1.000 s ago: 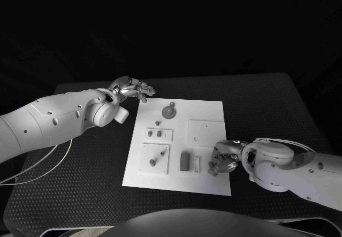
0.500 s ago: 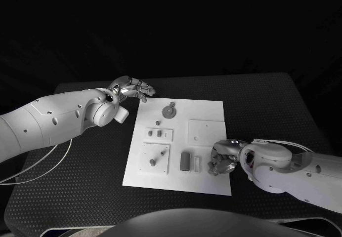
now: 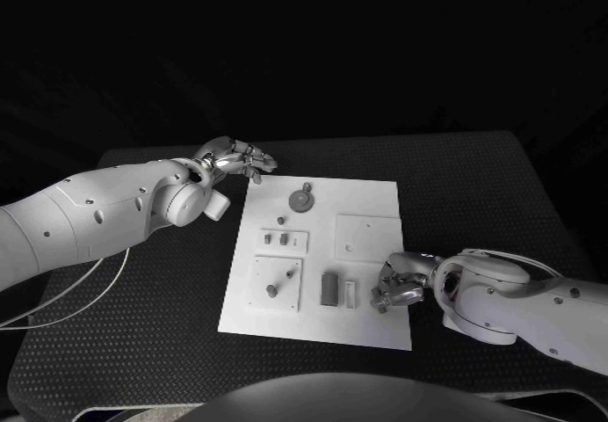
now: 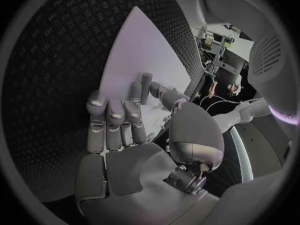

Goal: Assemble the parts on the task board

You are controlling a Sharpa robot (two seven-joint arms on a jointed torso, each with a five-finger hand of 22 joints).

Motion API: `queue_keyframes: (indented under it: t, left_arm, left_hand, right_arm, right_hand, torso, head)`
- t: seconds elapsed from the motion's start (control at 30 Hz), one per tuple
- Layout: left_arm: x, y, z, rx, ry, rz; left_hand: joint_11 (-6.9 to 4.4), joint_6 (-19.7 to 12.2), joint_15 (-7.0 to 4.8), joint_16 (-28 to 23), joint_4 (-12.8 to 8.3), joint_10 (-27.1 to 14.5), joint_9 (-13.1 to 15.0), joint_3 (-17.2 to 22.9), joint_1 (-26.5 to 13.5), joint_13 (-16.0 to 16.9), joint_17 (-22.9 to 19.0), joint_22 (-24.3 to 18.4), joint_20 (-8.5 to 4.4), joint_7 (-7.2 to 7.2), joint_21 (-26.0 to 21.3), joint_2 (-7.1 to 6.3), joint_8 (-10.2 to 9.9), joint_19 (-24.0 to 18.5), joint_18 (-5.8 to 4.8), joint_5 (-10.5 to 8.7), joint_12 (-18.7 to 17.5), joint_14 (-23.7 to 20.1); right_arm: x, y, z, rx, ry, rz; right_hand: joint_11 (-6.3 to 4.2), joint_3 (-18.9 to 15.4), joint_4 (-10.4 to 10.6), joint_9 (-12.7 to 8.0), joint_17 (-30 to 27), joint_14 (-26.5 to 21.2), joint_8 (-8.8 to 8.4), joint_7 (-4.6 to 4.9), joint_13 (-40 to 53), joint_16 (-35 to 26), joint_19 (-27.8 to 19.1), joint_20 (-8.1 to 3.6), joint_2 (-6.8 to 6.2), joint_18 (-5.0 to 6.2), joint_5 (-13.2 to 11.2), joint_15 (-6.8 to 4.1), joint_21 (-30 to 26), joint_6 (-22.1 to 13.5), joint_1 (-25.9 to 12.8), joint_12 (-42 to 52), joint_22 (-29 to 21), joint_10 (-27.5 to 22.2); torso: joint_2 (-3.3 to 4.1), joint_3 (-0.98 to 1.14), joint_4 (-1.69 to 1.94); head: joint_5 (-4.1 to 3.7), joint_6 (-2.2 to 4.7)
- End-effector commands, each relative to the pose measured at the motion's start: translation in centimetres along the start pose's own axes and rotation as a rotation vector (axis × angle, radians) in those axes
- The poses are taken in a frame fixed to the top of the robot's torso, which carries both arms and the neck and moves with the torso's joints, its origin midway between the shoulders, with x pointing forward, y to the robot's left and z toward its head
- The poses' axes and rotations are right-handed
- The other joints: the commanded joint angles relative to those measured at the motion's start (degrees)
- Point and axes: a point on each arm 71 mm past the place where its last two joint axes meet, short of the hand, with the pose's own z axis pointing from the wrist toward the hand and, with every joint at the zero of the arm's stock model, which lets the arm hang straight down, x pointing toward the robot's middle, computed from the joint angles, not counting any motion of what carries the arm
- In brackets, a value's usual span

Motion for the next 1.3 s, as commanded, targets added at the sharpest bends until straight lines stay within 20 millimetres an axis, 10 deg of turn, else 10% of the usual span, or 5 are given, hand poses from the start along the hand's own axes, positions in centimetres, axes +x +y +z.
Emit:
queue_keyframes:
  t: [0.03, 0.33, 0.6, 1.3]
  left_arm:
    - [0.2, -0.1, 0.0, 0.006, 0.016, 0.0]
    - [0.2, -0.1, 0.0, 0.006, 0.018, 0.001]
    - [0.2, -0.1, 0.0, 0.005, 0.022, 0.002]
    - [0.3, -0.1, 0.0, 0.005, 0.023, 0.005]
  left_hand:
    - [0.48, -0.1, 0.09, -0.2, 0.2, -0.1, 0.0, 0.0, -0.5, -0.1, 0.1, 0.9, -0.05, -0.23, -0.3, -0.12, 0.4, 0.4, 0.4, -0.36, 0.1, 0.0]
    - [0.47, -0.1, 0.09, -0.2, 0.1, -0.1, 0.0, 0.0, -0.5, -0.1, 0.1, 0.9, -0.06, -0.23, -0.3, -0.13, 0.4, 0.4, 0.41, -0.36, 0.1, 0.0]
    - [0.47, -0.1, 0.08, -0.2, 0.1, -0.1, 0.0, 0.0, -0.4, -0.1, 0.1, 0.9, -0.06, -0.24, -0.3, -0.14, 0.4, 0.4, 0.41, -0.36, 0.1, 0.0]
    - [0.48, -0.1, 0.09, -0.3, 0.1, -0.1, 0.0, 0.0, -0.4, -0.1, 0.2, 0.9, -0.05, -0.24, -0.4, -0.14, 0.5, 0.4, 0.4, -0.36, 0.1, 0.0]
  right_arm:
    - [1.3, -0.5, 0.1, 0.052, 0.064, 0.157]
    - [0.9, 0.2, 0.1, 0.056, 0.055, 0.294]
    - [0.9, 0.8, 0.3, 0.049, 0.036, 0.345]
    - [1.5, 2.3, 1.0, 0.035, 0.113, 0.338]
  right_hand:
    - [-0.14, 3.1, -3.4, -1.9, 0.1, 0.3, -10.37, 1.97, -0.3, -0.3, -0.1, 0.15, 1.96, 2.62, 0.4, 0.03, 0.2, -1.6, 1.3, -0.4, -0.1, -0.1]
    - [-0.05, 2.9, -3.5, -2.1, 0.3, 0.2, -10.57, 2.08, -0.4, -0.5, -0.1, 0.04, 1.36, 2.62, 0.5, 0.05, 0.3, -1.8, 0.6, -0.8, -0.1, -0.5]
    - [0.08, 1.2, -1.2, -2.4, 0.7, 0.0, -10.88, 2.22, -0.4, -0.9, -0.1, -0.42, -2.08, 2.62, -3.3, 0.08, 0.4, -2.2, -1.9, -1.3, -0.2, -1.3]
    - [0.12, 0.6, -0.5, -2.5, 0.9, -0.1, -10.98, 2.26, -0.2, -1.1, -0.1, -0.68, -2.59, 2.62, -3.7, 0.09, 0.5, -2.3, -2.4, -1.5, -0.2, -1.6]
  torso:
    - [0.0, -0.04, 0.04]
    - [0.0, -0.04, -0.02]
    - [0.01, -0.03, 0.01]
    - [0.02, -0.06, 0.01]
  head:
    - [0.1, 0.03]
    - [0.28, -0.07]
    - [0.39, -0.09]
    - [0.58, -0.28]
